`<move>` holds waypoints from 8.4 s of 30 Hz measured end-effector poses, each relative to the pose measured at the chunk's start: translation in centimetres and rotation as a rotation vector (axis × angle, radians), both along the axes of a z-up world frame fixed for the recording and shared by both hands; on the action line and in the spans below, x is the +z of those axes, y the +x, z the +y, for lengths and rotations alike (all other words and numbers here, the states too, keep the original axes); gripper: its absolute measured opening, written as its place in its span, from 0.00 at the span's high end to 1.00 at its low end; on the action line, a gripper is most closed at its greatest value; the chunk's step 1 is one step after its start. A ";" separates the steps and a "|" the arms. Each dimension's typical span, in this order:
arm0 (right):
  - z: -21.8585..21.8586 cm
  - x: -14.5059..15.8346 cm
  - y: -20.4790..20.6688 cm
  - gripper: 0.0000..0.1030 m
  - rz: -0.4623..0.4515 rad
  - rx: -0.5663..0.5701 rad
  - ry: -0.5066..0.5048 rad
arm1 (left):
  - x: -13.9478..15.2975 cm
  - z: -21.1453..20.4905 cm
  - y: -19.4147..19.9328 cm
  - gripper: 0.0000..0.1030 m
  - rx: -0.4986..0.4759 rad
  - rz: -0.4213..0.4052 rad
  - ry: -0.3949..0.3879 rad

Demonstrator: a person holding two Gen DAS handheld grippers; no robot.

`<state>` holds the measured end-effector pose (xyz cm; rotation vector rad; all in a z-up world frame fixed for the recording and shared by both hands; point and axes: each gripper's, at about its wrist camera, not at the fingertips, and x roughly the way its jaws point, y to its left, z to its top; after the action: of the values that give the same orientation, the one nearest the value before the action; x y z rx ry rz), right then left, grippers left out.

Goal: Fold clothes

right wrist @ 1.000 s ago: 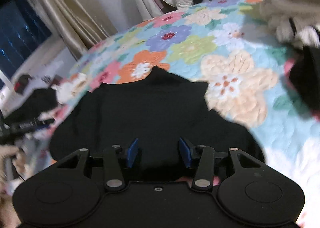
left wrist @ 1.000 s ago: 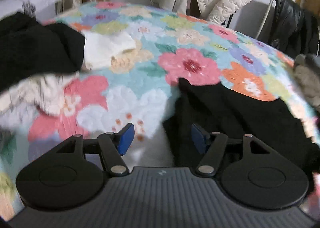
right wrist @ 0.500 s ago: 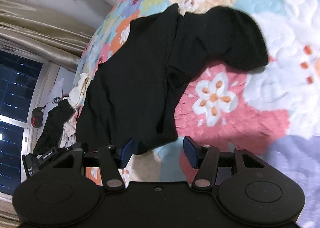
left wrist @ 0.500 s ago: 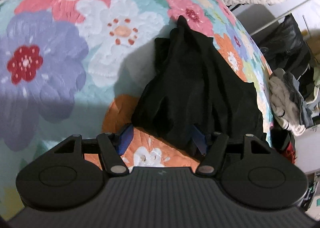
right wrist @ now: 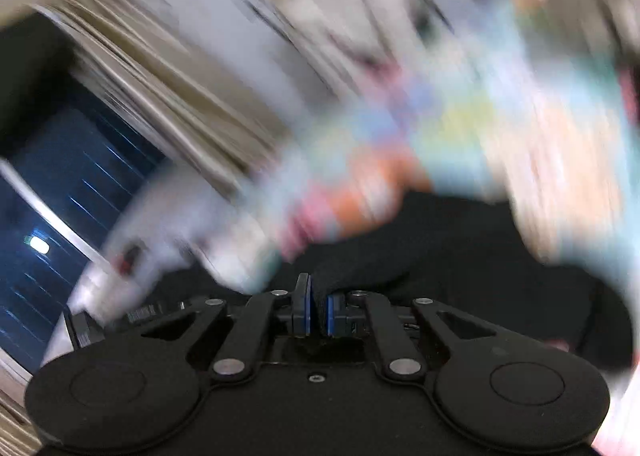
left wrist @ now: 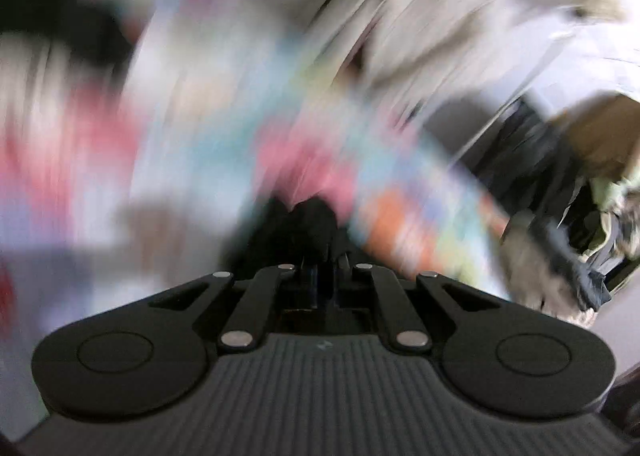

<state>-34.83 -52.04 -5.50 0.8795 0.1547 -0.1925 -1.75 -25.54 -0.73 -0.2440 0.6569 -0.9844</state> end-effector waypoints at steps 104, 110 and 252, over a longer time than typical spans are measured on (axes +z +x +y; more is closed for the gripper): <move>-2.5 -6.6 -7.3 0.93 0.374 -0.310 0.112 | -8.9 -7.9 -16.7 0.65 -0.393 0.000 0.368; -0.5 -4.7 -12.2 0.93 0.383 -0.401 0.136 | -9.1 -7.0 -16.2 0.65 -0.365 0.021 0.379; 23.1 -6.4 13.5 0.93 0.433 0.562 -0.536 | -8.3 6.8 6.6 0.90 0.320 0.282 0.336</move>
<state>-21.28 -28.95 -11.90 0.2275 0.7103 0.1059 4.90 -18.78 -9.01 -0.1844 0.9943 -0.5248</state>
